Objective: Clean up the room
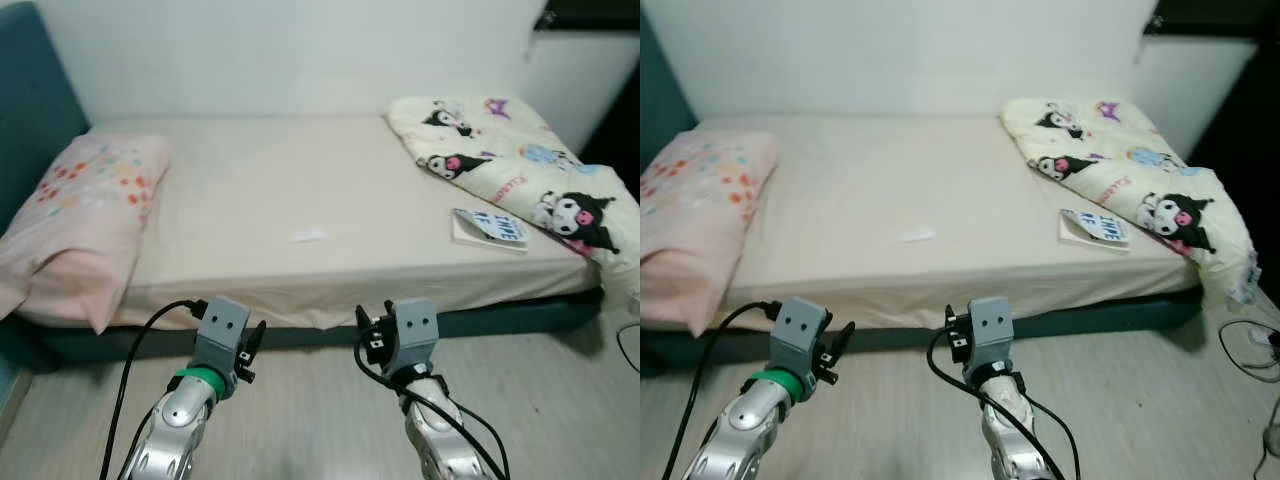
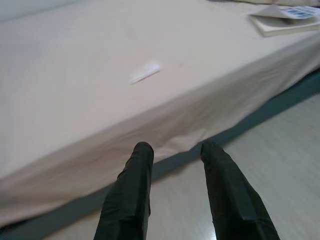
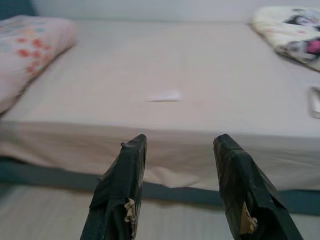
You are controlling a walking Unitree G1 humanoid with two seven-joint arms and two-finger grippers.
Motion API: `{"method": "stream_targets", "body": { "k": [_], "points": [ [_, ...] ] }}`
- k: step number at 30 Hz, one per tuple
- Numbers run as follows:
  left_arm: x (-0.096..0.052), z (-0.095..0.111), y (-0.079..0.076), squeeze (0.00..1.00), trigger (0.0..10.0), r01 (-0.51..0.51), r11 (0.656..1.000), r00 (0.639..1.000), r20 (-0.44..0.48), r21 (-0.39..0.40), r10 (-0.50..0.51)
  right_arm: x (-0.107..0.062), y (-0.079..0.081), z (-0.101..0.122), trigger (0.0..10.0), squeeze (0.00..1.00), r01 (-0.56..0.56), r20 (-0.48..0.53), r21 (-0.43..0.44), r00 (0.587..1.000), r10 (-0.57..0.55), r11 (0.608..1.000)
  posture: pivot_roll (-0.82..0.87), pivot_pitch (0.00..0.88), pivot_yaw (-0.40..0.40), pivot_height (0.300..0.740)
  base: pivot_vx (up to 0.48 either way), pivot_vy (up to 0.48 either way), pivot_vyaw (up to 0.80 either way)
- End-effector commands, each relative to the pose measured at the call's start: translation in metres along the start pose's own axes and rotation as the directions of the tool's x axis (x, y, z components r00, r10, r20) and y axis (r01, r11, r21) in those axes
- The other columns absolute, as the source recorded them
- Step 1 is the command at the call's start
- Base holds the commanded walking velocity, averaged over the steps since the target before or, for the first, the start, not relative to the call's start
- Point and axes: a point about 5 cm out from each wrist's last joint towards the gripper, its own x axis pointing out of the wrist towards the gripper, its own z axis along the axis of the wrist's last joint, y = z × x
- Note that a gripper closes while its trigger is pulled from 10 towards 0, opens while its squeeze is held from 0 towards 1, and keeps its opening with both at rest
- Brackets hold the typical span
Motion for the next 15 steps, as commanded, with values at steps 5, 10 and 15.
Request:
{"method": "stream_targets", "body": {
  "k": [5, 10, 15],
  "points": [
    [-0.0002, -0.0045, -0.0070, 0.00, 10.0, 0.027, 1.000, 1.000, -0.012, -0.001, -0.027, -0.0042, -0.0045, -0.0067, 10.0, 0.00, 0.018, -0.029, 0.000, 0.999, -0.018, 1.000, -0.10, 0.063, 0.065, 0.740, 0.274, 0.000, -0.80],
    [-0.0002, -0.0045, -0.0069, 0.00, 10.0, 0.027, 1.000, 1.000, -0.012, 0.000, -0.027, -0.0038, -0.0045, -0.0066, 10.0, 0.00, 0.018, -0.029, -0.002, 0.999, -0.018, 1.000, -0.10, 0.062, 0.065, 0.740, 0.270, 0.000, -0.72],
    [-0.0002, -0.0045, -0.0069, 0.00, 10.0, 0.027, 1.000, 1.000, -0.012, 0.000, -0.027, -0.0038, -0.0045, -0.0066, 10.0, 0.00, 0.018, -0.029, -0.002, 0.999, -0.018, 1.000, -0.10, 0.062, 0.065, 0.740, 0.270, 0.000, -0.68]
  ]
}}
